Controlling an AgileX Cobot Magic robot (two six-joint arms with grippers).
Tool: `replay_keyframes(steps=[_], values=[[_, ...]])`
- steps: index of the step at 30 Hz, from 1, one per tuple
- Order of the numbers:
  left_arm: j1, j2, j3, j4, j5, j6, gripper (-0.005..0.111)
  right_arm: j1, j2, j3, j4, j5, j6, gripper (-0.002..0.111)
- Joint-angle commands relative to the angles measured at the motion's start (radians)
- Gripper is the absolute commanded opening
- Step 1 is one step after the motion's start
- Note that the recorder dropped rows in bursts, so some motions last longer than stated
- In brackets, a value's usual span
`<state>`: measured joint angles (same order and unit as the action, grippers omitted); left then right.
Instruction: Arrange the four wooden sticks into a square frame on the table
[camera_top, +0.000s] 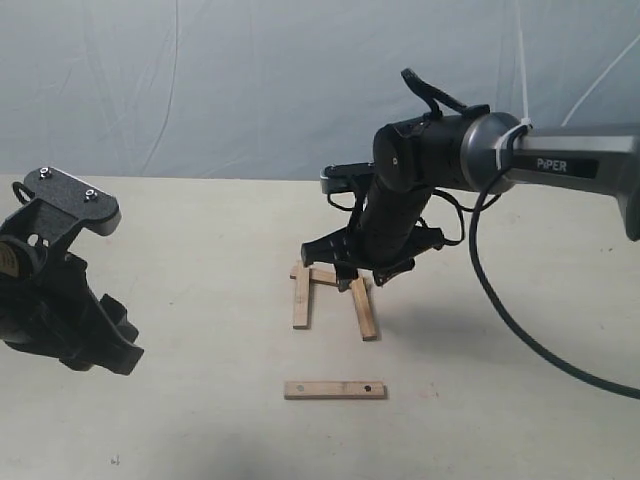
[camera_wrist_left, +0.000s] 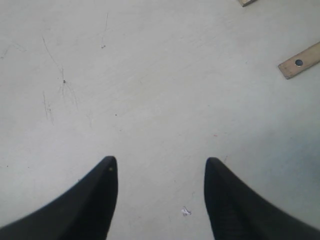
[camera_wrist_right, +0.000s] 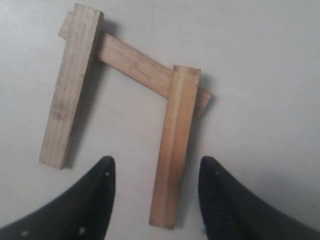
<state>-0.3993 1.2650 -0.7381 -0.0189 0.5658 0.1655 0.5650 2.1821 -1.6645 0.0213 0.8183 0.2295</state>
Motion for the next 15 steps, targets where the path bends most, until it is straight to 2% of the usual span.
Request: replay_keyframes(steps=[1,13,14,15], values=[[0.000,-0.010,0.002,-0.006,-0.007,-0.006,0.050,-0.006,0.025,-0.007,0.008,-0.035,0.037,0.047],[0.000,-0.010,0.002,-0.006,-0.002,-0.006,0.050,-0.006,0.102,-0.007,-0.021,-0.066,0.129,0.047],[0.000,-0.010,0.002,-0.006,-0.002,-0.006,0.050,-0.006,0.107,-0.007,-0.021,-0.066,0.129,0.047],[0.000,-0.010,0.002,-0.006,0.000,-0.006,0.050,-0.006,0.114,-0.007,-0.010,-0.064,0.134,0.039]])
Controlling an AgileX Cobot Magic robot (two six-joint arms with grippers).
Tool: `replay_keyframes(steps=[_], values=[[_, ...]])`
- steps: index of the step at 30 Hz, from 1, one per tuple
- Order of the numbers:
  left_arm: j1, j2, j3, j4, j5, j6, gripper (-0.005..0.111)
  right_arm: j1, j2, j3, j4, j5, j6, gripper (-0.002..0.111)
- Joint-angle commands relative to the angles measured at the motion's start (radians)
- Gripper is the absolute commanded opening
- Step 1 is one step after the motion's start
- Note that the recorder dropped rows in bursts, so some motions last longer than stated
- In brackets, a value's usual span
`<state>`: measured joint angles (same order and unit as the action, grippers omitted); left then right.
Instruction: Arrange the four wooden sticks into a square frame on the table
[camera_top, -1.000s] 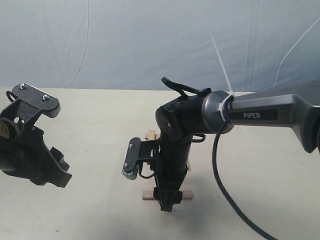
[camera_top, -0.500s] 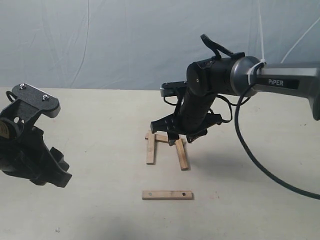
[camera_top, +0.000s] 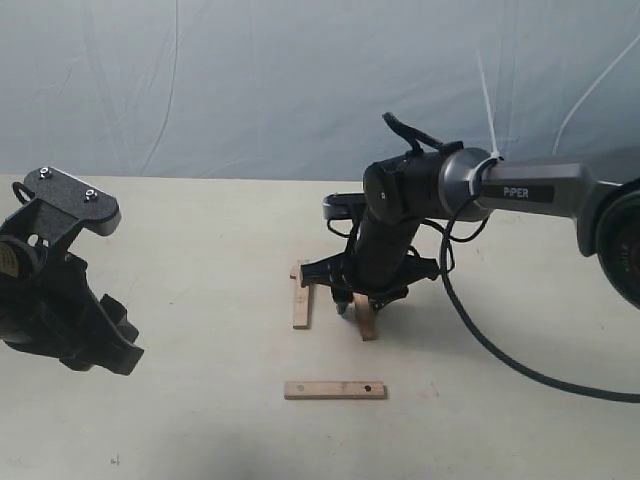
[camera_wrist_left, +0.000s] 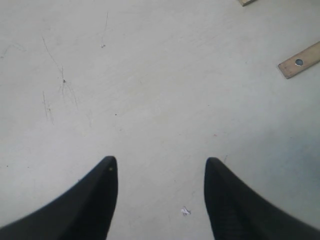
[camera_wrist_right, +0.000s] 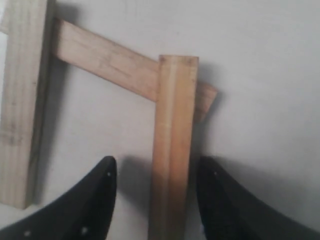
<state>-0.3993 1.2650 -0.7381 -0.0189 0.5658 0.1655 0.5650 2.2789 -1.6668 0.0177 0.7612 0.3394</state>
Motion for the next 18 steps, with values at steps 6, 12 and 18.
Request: replay_keyframes(steps=[6,12,18], values=[[0.000,-0.010,0.002,-0.006,0.000,-0.006,0.050,-0.006,0.019,-0.004,0.021,-0.011,0.037,-0.001],[0.000,-0.010,0.002,-0.006,-0.002,-0.006,0.050,-0.006,-0.014,-0.004,0.022,0.034,0.001,-0.001],[0.000,-0.010,0.002,-0.006,-0.014,-0.006,0.050,-0.006,-0.079,-0.004,0.017,0.182,-0.069,-0.001]])
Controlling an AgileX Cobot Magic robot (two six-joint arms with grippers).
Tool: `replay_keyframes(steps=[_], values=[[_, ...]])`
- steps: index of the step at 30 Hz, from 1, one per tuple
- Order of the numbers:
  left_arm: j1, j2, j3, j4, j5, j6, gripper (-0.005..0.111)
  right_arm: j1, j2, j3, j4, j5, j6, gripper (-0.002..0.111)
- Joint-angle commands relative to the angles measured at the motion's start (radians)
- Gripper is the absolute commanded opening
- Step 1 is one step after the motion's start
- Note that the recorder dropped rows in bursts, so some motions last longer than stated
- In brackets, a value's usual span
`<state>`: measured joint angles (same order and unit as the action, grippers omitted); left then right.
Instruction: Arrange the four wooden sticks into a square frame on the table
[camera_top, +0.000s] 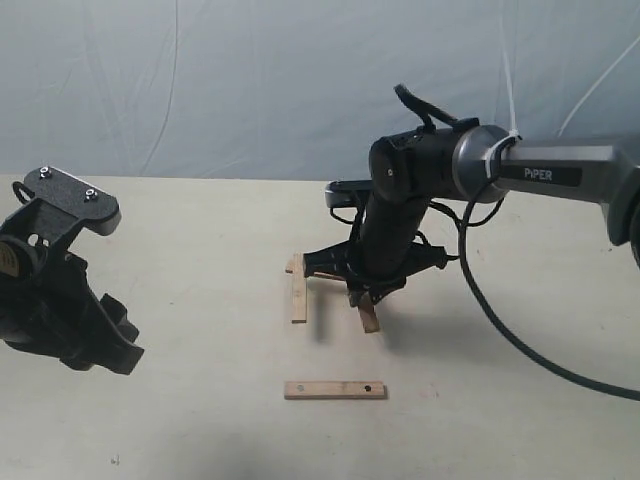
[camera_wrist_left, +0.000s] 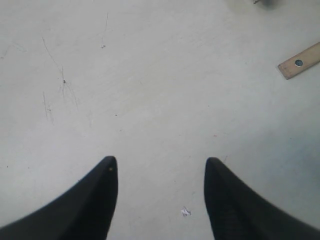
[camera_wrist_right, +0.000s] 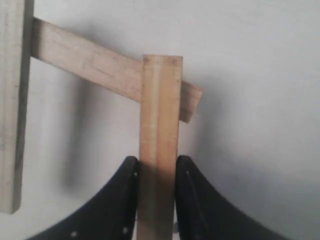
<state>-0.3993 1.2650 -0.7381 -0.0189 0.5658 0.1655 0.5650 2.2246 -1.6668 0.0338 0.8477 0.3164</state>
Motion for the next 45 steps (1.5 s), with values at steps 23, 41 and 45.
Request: replay_keyframes(steps=[23,41,45], values=[[0.000,-0.010,0.002,-0.006,-0.014,-0.006,0.050,0.085,-0.123,0.230,0.035,-0.061,-0.008,-0.001],[0.000,-0.010,0.002,-0.006,-0.022,-0.006,0.050,0.085,-0.137,0.290,-0.034,-0.218,0.058,-0.001],[0.000,-0.010,0.002,-0.006,-0.022,-0.006,0.050,0.067,-0.126,0.287,-0.055,-0.256,0.071,-0.001]])
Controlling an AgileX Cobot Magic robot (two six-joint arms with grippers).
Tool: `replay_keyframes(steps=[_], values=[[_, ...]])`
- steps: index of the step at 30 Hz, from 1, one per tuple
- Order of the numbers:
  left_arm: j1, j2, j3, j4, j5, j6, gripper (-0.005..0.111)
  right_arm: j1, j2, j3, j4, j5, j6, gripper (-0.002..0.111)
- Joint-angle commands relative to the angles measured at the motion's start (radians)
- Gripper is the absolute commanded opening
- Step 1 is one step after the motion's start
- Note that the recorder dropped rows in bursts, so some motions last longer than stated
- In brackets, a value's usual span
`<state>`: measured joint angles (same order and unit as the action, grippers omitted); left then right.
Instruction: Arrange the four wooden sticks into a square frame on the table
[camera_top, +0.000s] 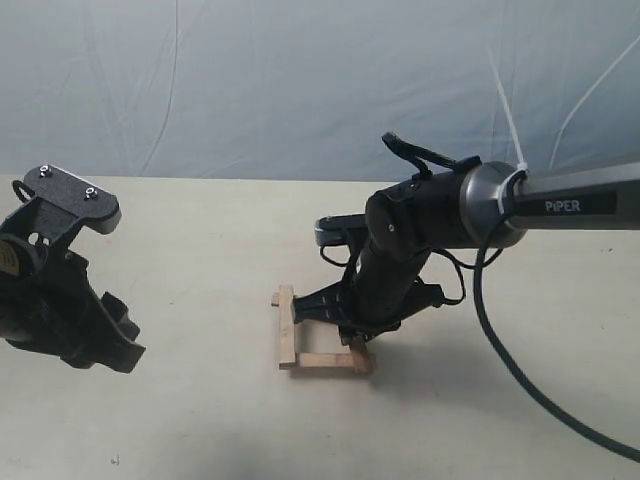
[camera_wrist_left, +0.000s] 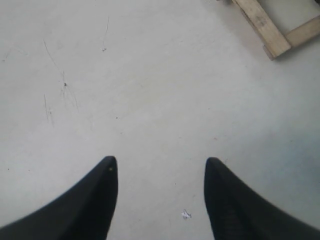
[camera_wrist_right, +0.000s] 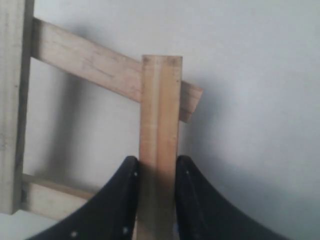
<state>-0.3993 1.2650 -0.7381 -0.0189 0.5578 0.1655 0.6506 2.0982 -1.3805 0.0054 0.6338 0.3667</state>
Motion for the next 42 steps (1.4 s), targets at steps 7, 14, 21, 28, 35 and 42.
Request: replay_keyframes(steps=[7,14,21,28,35,42], values=[[0.000,-0.010,0.002,-0.006,-0.008,-0.006,0.050,-0.108,0.026,-0.012,-0.014,-0.061,0.027,-0.001],[0.000,-0.010,0.002,-0.009,-0.015,-0.006,0.050,-0.155,0.065,-0.173,0.003,0.067,-0.078,-0.001],[0.000,-0.010,0.002,-0.008,-0.012,-0.006,0.050,-0.155,0.170,-0.347,0.005,0.202,-0.087,-0.001],[0.000,-0.010,0.002,-0.005,-0.012,-0.006,0.050,-0.155,0.191,-0.360,0.026,0.209,-0.087,-0.001],[0.000,-0.010,0.002,-0.005,-0.012,-0.006,0.050,-0.155,0.191,-0.360,0.030,0.212,-0.087,0.014],[0.000,-0.010,0.002,-0.005,-0.012,-0.006,0.050,-0.155,0.191,-0.360,0.057,0.212,-0.084,0.061]])
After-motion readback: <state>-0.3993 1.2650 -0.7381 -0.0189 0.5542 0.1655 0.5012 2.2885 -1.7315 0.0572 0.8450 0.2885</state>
